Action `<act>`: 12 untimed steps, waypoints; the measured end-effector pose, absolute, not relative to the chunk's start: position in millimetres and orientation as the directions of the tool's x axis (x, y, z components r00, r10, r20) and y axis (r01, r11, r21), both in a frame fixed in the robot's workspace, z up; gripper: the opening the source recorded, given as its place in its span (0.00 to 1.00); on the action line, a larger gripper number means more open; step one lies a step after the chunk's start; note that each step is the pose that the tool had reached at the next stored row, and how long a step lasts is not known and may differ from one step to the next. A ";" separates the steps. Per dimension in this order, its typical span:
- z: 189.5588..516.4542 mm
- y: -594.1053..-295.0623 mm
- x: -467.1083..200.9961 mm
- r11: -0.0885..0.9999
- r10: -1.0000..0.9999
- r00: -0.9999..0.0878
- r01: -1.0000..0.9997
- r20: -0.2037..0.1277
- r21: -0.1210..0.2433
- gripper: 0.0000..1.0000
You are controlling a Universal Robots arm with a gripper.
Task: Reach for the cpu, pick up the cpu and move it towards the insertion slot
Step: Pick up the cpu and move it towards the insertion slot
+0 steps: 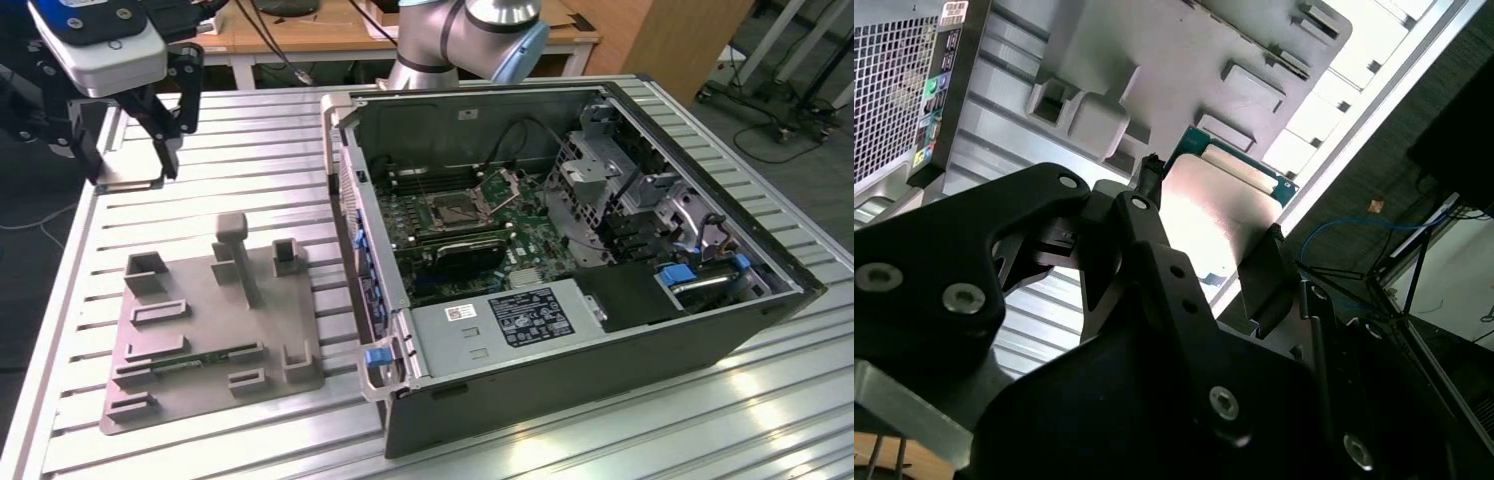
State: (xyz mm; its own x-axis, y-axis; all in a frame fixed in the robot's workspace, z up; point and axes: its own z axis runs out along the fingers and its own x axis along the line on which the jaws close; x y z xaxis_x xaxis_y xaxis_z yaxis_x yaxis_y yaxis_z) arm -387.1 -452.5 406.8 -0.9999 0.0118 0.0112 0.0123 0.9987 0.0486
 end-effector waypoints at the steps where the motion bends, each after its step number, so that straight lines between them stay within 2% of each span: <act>1: 406.9 -452.5 -386.9 0.999 0.012 -1.000 0.012 0.011 0.048 0.55; 12: 406.9 -452.5 -382.7 0.999 0.012 -1.000 0.012 0.011 0.048 0.55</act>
State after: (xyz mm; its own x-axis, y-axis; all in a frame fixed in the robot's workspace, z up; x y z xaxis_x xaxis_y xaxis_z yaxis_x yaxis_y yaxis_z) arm -382.7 -452.5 406.9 -0.9999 0.0118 0.0113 0.0123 0.9987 0.0485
